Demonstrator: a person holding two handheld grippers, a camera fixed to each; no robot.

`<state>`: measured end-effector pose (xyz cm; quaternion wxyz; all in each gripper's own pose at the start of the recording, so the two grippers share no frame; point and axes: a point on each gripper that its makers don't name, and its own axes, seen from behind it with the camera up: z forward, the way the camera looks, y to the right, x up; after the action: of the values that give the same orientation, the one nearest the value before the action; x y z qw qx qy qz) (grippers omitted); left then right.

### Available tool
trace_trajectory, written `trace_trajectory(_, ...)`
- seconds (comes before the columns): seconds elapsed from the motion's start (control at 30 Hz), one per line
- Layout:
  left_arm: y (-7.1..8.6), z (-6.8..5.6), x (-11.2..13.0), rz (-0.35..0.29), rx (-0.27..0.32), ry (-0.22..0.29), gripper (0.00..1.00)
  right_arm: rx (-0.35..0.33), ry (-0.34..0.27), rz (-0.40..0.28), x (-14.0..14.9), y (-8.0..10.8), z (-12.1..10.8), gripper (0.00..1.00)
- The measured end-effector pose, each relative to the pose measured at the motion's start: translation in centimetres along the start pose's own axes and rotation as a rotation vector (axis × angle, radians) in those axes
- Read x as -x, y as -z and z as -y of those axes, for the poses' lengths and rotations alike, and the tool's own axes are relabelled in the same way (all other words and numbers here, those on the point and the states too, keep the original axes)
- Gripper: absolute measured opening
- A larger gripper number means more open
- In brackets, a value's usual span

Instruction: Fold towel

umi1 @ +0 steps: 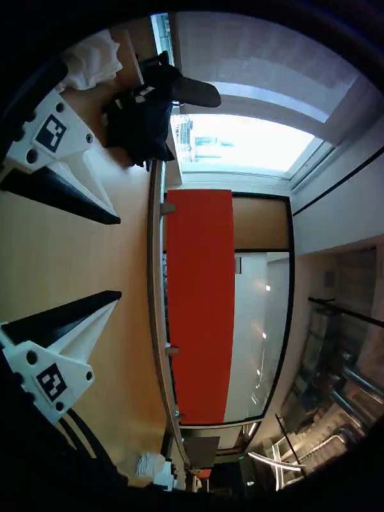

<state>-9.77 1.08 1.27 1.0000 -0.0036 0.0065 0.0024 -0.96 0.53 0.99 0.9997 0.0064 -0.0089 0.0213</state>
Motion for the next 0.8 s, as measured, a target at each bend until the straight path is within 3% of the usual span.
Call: trace_trajectory(0.8, -0.03, -0.01, 0.02, 0.0, 0.0, 0.0, 0.75, -0.003, 0.043, -0.019, -0.56, 0.86, 0.69, 1.0)
